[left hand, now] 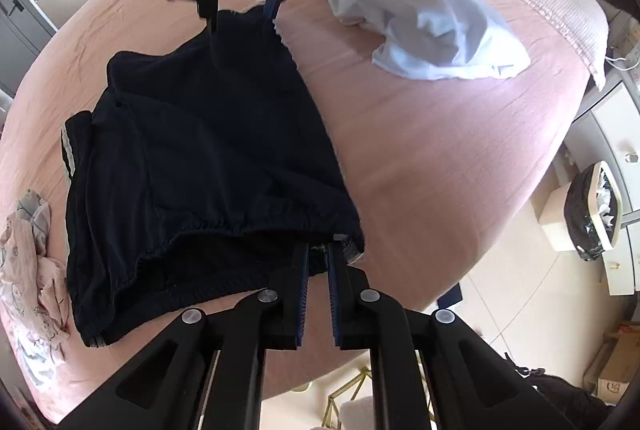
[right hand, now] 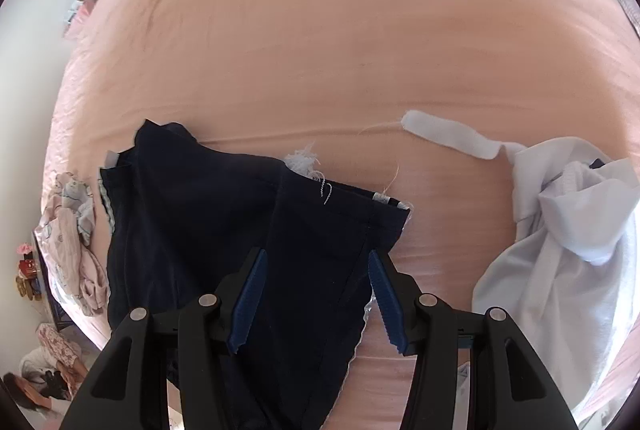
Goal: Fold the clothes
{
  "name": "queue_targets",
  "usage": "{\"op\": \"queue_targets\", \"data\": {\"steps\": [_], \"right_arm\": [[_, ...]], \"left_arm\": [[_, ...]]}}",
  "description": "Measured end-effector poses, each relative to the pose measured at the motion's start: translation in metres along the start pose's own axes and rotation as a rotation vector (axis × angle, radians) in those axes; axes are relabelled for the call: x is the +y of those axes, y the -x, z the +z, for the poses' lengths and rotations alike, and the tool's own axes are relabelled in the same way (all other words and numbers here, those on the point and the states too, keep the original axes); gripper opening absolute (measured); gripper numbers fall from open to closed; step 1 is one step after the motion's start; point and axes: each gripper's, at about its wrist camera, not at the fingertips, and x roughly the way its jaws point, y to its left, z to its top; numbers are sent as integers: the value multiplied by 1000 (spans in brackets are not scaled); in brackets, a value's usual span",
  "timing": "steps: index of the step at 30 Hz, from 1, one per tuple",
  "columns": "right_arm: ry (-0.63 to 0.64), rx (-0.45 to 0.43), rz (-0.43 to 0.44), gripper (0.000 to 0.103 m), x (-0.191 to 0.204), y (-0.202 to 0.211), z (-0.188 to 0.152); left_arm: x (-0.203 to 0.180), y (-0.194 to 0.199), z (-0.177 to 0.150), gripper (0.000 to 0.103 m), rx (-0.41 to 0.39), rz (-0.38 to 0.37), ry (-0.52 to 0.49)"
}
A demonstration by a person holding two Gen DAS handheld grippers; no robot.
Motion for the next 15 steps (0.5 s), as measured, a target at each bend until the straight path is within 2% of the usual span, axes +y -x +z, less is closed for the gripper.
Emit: {"op": "queue_targets", "data": {"steps": [3, 9, 12, 15], "right_arm": [[8, 21, -45, 52, 0, -8, 0], [-20, 43, -48, 52, -4, -17, 2], [-21, 49, -41, 52, -4, -20, 2], [-25, 44, -38, 52, -5, -21, 3]], "left_arm": [[-1, 3, 2, 8, -10, 4, -2], [-7, -12, 7, 8, 39, 25, -3], [-8, -20, 8, 8, 20, 76, -17], [-2, -31, 6, 8, 70, 36, 23]]}}
